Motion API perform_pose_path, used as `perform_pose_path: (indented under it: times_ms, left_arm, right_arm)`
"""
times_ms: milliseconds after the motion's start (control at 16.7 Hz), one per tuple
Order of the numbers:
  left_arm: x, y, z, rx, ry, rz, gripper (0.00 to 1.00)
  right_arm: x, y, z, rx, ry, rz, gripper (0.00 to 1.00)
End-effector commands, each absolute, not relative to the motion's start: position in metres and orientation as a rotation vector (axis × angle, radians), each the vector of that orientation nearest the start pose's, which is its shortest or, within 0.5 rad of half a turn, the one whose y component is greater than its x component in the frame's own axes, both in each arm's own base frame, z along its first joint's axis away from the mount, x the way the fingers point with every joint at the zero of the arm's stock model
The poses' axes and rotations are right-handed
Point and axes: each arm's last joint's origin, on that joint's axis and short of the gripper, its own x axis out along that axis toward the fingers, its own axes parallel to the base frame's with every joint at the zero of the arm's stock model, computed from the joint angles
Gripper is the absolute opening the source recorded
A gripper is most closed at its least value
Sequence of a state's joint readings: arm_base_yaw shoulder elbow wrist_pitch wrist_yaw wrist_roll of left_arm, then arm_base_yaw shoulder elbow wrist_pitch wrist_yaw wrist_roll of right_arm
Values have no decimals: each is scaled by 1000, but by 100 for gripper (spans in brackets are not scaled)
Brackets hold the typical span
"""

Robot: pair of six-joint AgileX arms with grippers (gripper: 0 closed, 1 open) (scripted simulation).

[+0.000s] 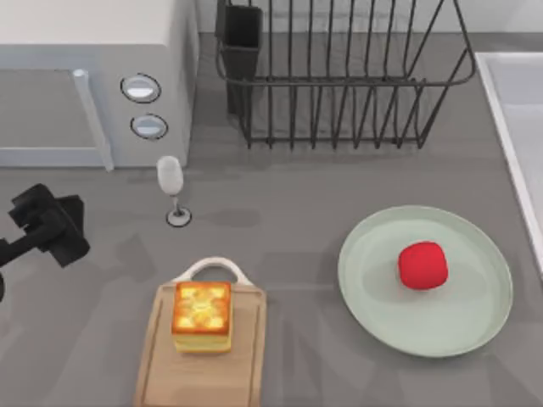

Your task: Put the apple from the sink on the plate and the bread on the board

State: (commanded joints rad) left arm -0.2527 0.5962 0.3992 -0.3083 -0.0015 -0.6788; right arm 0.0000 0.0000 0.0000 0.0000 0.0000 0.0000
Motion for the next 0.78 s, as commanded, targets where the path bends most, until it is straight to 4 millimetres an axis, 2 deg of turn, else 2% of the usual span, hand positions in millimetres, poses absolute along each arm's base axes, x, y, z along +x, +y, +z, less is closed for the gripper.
perform_pose_path:
  times_ms: [180,360,600,780]
  left_arm:
    - [118,-21,201,-356,307,-111,100]
    - [108,-10,182,-165,126,-73,100]
    - [106,-2,162,-15,10,-8,100]
    - [106,-1,160,0,0,0,100]
  right_arm:
    - [106,-1,160,0,0,0,100]
    - [106,-1,160,0,0,0,100]
    - [106,-1,160,0,0,0,100]
    - [106,-1,160,0,0,0,100]
